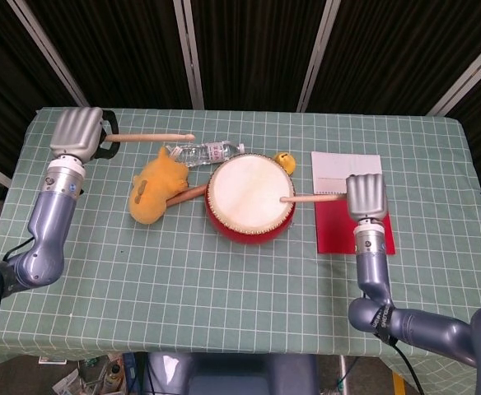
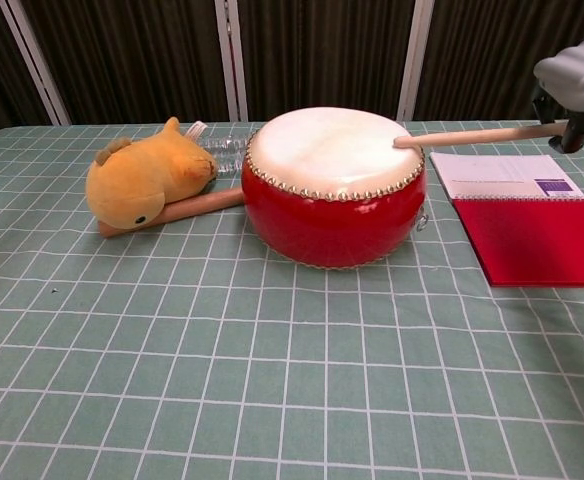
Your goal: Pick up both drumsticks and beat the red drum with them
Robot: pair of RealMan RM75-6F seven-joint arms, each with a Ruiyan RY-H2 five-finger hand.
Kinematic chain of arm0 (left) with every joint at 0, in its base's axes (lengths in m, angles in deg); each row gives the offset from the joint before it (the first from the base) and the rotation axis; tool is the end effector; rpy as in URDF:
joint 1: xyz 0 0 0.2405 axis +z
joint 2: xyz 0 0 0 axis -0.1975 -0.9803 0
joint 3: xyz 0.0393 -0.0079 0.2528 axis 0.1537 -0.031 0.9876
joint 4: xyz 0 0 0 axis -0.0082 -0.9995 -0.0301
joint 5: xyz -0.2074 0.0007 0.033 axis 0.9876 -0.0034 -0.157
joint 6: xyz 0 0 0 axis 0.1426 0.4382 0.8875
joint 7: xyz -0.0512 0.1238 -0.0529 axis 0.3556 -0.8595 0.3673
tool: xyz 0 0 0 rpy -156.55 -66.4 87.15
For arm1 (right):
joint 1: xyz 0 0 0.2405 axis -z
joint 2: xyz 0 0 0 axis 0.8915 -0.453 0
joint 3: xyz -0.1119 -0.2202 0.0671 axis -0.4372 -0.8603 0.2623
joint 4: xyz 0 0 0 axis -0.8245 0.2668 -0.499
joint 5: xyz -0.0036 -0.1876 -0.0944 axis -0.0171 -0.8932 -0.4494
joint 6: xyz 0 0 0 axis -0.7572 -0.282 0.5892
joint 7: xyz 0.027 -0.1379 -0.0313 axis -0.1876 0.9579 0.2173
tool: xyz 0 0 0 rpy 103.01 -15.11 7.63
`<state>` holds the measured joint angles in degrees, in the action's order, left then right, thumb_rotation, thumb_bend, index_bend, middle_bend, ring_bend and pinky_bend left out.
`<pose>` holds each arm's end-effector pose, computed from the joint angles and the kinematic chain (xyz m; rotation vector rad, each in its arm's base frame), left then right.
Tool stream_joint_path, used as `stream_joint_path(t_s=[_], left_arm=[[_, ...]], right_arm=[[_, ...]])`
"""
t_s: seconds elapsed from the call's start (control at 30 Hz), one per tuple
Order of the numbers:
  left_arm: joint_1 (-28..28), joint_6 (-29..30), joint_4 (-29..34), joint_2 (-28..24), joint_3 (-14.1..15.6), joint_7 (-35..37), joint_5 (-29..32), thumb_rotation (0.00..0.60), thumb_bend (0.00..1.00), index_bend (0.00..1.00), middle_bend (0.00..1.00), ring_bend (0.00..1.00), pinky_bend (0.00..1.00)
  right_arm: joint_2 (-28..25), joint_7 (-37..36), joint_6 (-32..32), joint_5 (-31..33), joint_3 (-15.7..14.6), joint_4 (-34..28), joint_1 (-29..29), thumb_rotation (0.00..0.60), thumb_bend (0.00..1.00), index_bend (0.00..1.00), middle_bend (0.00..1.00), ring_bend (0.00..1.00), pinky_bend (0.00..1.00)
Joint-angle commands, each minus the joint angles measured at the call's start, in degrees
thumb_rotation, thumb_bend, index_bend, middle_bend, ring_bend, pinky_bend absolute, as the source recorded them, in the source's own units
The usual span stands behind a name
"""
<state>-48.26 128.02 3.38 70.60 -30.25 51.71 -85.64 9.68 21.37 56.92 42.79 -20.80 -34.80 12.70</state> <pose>-0.0958 0.4453 0.1725 -1.4497 -0.9128 -0.8591 -0.1785 -0.3960 0.0646 1.4732 -0.5451 0.3661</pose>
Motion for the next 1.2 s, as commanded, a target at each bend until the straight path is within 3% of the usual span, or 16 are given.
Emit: stream_joint_path(t_s=[0.03,0.13,0.27,0.43,0.57,0.83,1.2], left_arm=[[0.7,1.9,3.8,-1.5,0.1,0.0,-0.7,0.600,0.58,0.77,1.00,1.00,1.00],[1.8,3.8,7.7,-2.3,0.7,0.1,-1.8,0.600,0.58,0.77,1.00,1.00,1.00],[4.9,8.0,14.9,-2.7,2.7,1.0,-4.2,0.600,0.58,0.77,1.00,1.00,1.00],[9.8,13.3,22.0,-1.1,5.9,3.7,-9.6,0.600,0.58,0.77,1.00,1.00,1.00],[13.5,16.5,24.5,1.7,9.5,4.9,-14.4,0.600,0.58,0.76,1.00,1.00,1.00],[17.3,18.1,22.4,9.5,14.5,4.7,-18.9,0.600,0.58,0.76,1.00,1.00,1.00],[15.2,15.6,13.4,20.4,14.7,-2.4,-16.6,0.600,0.58,0.74,1.00,1.00,1.00]], right_arm=[[-7.8,-8.1,3.3,-3.0,2.8,-11.8,4.0,0.600,0.75,0.98,1.00,1.00,1.00],[-11.5,-12.4,4.6,-5.4,2.8,-16.6,6.9,0.600,0.75,0.98,1.00,1.00,1.00],[-16.6,-22.1,5.6,-12.1,0.3,-21.5,13.2,0.600,0.75,0.98,1.00,1.00,1.00],[-19.5,-32.4,6.5,-20.9,-3.8,-22.2,19.7,0.600,0.75,0.98,1.00,1.00,1.00],[-21.1,-36.3,6.2,-24.6,-6.7,-23.4,23.4,0.600,0.75,0.98,1.00,1.00,1.00],[-18.7,-36.9,4.2,-28.5,-11.1,-20.4,27.4,0.600,0.75,0.98,1.00,1.00,1.00],[-16.1,-35.3,-1.6,-27.9,-11.6,-15.4,28.0,0.600,0.75,0.98,1.00,1.00,1.00]])
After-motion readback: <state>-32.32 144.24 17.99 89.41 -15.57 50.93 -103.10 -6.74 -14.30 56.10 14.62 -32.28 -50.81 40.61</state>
